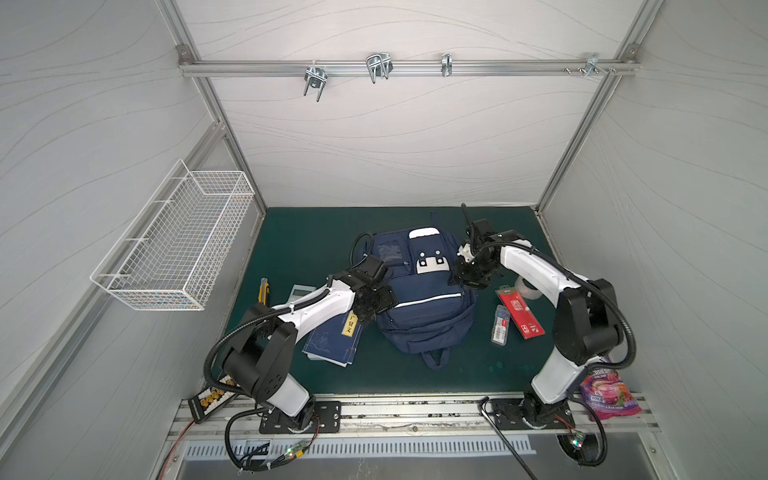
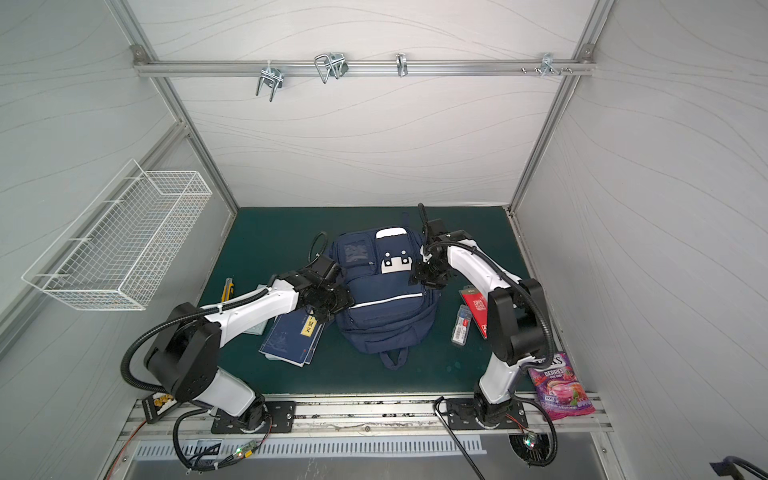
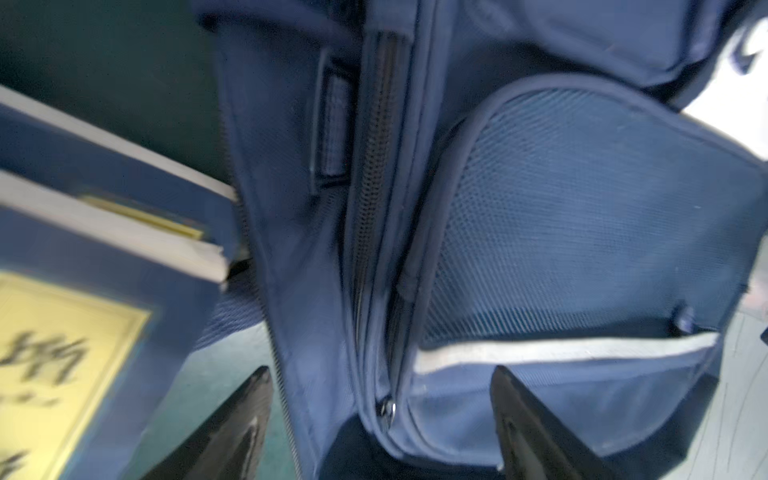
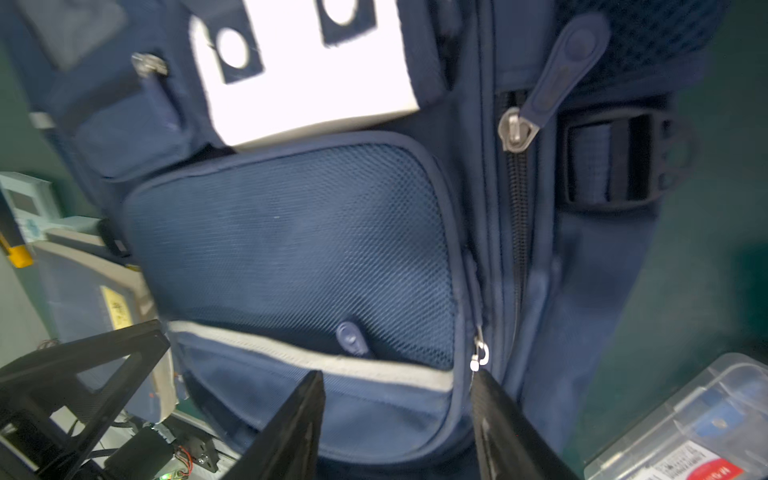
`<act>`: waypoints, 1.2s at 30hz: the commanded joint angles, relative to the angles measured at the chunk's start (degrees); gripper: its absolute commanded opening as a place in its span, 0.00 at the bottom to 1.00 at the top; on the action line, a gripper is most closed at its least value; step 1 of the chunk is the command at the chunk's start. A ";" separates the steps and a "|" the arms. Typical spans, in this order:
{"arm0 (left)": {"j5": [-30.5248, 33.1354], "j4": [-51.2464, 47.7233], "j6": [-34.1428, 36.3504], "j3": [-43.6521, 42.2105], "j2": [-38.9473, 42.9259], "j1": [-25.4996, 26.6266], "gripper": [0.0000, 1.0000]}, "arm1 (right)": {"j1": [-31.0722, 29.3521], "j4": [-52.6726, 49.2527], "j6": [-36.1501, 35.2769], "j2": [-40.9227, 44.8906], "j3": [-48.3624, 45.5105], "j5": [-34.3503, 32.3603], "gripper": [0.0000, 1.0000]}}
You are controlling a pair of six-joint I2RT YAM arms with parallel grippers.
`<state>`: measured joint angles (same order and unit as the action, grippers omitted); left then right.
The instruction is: Pack the student bag
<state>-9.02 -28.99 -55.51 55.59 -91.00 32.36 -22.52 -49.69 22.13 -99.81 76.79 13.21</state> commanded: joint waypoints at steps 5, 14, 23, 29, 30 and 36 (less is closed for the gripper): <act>-3.01 3.36 -0.46 7.89 -8.52 0.37 0.63 | 0.09 -1.29 -0.71 0.14 -2.84 1.22 0.67; 2.83 -6.64 6.54 26.87 -19.17 -4.36 0.41 | -0.08 2.63 1.86 -5.53 -1.31 6.29 0.29; -1.56 -14.62 -2.42 25.36 -7.06 -0.58 0.83 | -1.62 5.93 10.83 -4.14 7.84 12.68 0.09; -7.85 -11.28 -8.88 25.18 -10.76 4.16 0.82 | -0.44 -2.22 8.20 1.65 8.88 1.45 0.69; -8.59 -10.38 -9.48 24.94 -11.34 4.37 0.82 | 0.83 -1.66 8.29 3.23 7.31 1.32 0.72; -8.70 -11.96 -9.58 25.45 -14.02 5.22 0.83 | 6.36 5.95 9.65 16.86 -7.31 -5.51 0.78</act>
<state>-16.71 -40.23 -63.16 80.90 -104.36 37.52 -16.86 -45.93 30.81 -88.23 74.15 13.69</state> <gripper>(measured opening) 0.827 0.778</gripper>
